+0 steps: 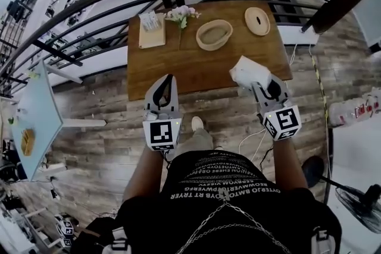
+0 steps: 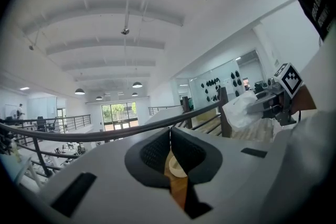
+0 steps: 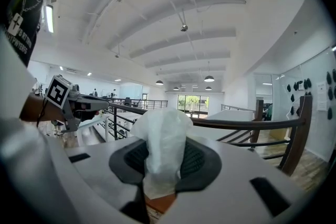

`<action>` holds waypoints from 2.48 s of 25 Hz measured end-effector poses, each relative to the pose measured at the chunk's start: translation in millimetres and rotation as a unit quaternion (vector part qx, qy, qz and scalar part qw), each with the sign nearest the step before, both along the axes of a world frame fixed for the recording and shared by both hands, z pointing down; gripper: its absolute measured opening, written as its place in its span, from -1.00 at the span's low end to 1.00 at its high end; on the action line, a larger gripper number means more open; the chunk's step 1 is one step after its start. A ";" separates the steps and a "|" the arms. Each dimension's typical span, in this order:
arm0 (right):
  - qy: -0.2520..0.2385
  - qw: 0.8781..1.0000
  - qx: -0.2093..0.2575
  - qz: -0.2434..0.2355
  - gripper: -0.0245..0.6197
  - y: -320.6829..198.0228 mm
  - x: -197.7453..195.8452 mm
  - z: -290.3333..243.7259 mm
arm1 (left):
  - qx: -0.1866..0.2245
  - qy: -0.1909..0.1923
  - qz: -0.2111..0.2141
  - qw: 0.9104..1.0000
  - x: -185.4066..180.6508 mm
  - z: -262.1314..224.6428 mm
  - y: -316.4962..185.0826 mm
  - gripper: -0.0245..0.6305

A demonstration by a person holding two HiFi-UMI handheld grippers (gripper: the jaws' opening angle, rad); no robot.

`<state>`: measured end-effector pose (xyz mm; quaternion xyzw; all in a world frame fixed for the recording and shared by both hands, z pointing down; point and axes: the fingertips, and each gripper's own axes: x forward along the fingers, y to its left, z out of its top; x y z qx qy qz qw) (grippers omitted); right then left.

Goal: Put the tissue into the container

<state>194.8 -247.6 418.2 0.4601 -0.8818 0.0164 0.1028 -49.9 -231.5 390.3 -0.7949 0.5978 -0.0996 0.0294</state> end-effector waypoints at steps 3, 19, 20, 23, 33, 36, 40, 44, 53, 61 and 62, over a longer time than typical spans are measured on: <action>0.002 1.000 -0.006 0.002 -0.57 -24.7 -3.8 2.2 | -0.003 0.003 0.005 1.000 -0.9 2.1 -25.7 -0.84; 0.007 0.999 -0.003 0.032 -0.57 -128.8 -45.9 -7.2 | 0.007 0.013 0.053 0.998 -25.3 -1.5 -143.0 -0.84; 0.007 0.999 -0.005 0.032 -0.57 -132.5 -48.2 -6.4 | 0.005 0.014 0.056 0.998 -25.1 -0.1 -145.9 -0.84; 0.007 0.999 -0.010 0.031 -0.57 -144.3 -51.5 -3.7 | -0.002 0.015 0.064 0.998 -25.0 4.3 -153.0 -0.84; -0.015 0.997 -0.070 0.022 -0.57 -208.9 -37.5 49.2 | -0.010 0.010 0.044 0.999 -31.9 10.9 -192.2 -0.84; -0.016 0.995 -0.097 0.009 -0.57 -233.4 -35.2 76.1 | -0.016 0.007 0.032 0.999 -29.4 15.5 -209.8 -0.84; -0.007 0.990 -0.138 -0.021 -0.57 -265.8 -43.4 118.9 | -0.021 -0.001 0.020 1.000 -27.4 18.9 -232.7 -0.84; 0.005 0.981 -0.188 -0.058 -0.57 -295.6 -58.9 169.1 | -0.029 -0.007 0.000 1.000 -34.6 23.0 -257.1 -0.84; 0.065 0.942 -0.291 -0.152 -0.57 -325.2 -94.2 280.0 | -0.057 -0.009 -0.048 0.997 -51.4 41.6 -291.0 -0.84; 0.138 0.883 -0.404 -0.193 -0.57 -325.2 -114.1 353.5 | -0.087 -0.014 -0.064 0.994 -50.7 61.6 -293.2 -0.84; 0.149 0.877 -0.416 -0.187 -0.57 -326.7 -113.9 358.0 | -0.090 -0.014 -0.065 0.994 -51.1 63.2 -292.6 -0.84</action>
